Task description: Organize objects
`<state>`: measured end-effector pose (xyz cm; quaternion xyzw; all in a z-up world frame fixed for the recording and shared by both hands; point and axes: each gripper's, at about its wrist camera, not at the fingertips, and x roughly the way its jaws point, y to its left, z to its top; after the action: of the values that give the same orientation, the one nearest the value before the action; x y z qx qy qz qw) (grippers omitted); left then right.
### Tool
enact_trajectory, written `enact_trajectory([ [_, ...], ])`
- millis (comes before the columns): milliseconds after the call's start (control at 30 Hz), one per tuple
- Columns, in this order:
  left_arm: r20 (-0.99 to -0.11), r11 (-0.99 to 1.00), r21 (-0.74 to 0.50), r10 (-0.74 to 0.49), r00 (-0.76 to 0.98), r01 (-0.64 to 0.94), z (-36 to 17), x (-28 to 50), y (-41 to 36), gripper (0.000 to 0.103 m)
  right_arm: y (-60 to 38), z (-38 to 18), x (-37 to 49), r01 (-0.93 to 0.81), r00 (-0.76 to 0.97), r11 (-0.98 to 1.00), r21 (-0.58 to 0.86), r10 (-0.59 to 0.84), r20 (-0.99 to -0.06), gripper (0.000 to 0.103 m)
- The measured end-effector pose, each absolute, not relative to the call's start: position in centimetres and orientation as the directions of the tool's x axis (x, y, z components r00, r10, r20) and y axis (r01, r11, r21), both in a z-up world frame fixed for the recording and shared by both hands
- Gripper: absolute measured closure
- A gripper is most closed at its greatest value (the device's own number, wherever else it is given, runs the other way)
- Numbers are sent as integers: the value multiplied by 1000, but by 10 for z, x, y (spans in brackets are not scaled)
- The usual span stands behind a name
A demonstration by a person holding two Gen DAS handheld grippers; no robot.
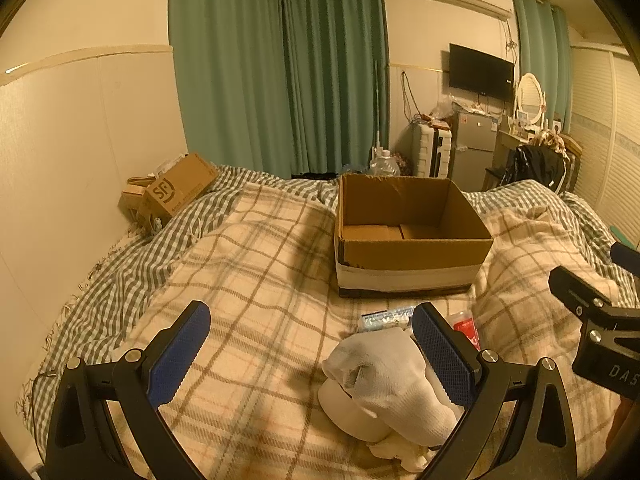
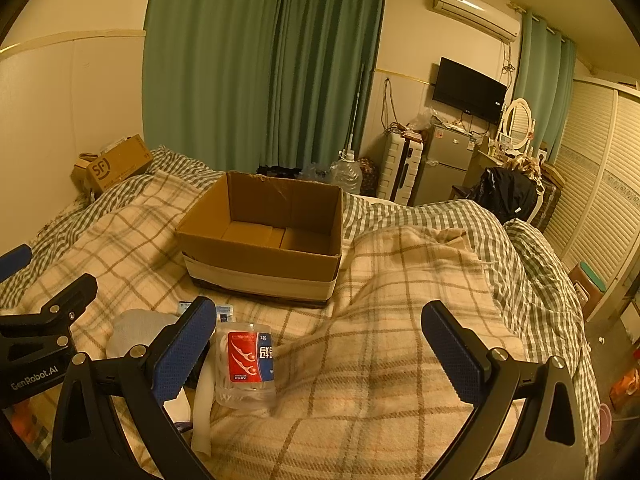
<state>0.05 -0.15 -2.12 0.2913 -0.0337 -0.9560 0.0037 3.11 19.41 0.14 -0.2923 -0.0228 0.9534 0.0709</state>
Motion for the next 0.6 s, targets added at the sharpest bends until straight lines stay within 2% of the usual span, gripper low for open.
enact_trajectory([
  [600,-721,-989,54,57,-691,-138,-85,-13,26,0,199,-10,25,-130,-798,-989,-74,149,-583,0],
])
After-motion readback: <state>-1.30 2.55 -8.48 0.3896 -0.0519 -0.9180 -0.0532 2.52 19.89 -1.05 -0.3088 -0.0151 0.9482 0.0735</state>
